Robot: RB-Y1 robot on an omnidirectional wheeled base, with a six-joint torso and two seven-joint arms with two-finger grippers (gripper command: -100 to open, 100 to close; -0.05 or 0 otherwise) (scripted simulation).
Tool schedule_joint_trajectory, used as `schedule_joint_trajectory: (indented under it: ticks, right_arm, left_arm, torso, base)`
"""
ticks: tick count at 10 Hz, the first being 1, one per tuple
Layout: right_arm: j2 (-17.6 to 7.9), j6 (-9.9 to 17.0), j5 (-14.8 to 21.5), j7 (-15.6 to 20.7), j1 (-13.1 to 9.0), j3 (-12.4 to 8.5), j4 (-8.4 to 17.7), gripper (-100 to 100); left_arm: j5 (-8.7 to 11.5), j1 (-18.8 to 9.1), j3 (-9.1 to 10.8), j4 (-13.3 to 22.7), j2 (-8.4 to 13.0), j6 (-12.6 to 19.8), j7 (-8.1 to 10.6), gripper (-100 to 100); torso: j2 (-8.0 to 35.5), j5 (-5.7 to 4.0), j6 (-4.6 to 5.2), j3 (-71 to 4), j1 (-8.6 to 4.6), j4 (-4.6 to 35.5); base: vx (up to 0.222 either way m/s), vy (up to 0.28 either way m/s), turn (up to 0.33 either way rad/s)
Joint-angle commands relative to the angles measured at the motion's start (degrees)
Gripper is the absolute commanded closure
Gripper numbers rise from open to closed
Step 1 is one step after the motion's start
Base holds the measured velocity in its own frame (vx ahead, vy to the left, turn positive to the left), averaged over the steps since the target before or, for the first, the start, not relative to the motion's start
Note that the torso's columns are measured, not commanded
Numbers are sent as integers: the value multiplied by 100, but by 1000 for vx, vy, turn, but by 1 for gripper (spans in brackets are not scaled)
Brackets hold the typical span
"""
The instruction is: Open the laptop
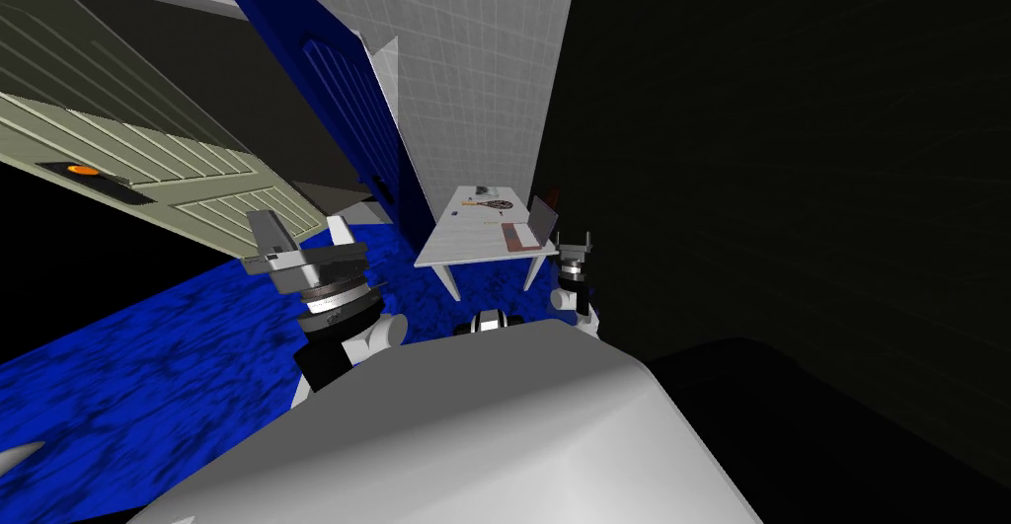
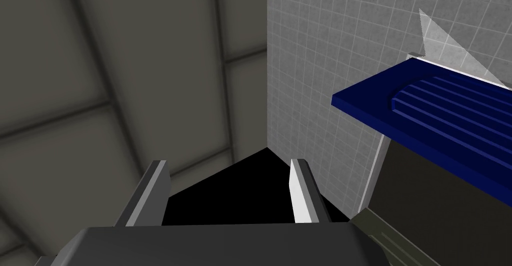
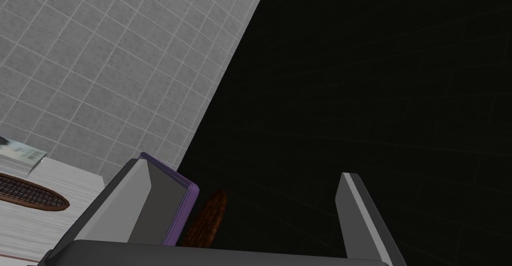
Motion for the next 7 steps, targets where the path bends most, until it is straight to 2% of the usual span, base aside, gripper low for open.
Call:
schedule_joint_trajectory:
  ticks: [1,4,5,7]
  right_arm:
    - [0,1,-1,1,0,-1,0,-100]
    - [0,1,-1,1,0,-1,0,-100]
    - [-46,23,-143,-223,16,74,-46,-100]
    - [-91,45,-283,-446,32,149,-91,-100]
  left_arm:
    - [0,0,0,0,0,0,0,0]
    - [0,0,0,0,0,0,0,0]
    - [0,0,0,0,0,0,0,0]
    - [0,0,0,0,0,0,0,0]
  torso:
    - [4,2,-1,2,8,1]
    - [4,2,0,3,6,2]
    - [5,2,-2,3,8,1]
    - [3,3,-2,2,9,1]
  base:
    - [-10,11,34]
    - [2,-3,-7]
    - [9,-3,24]
    - [22,-20,44]
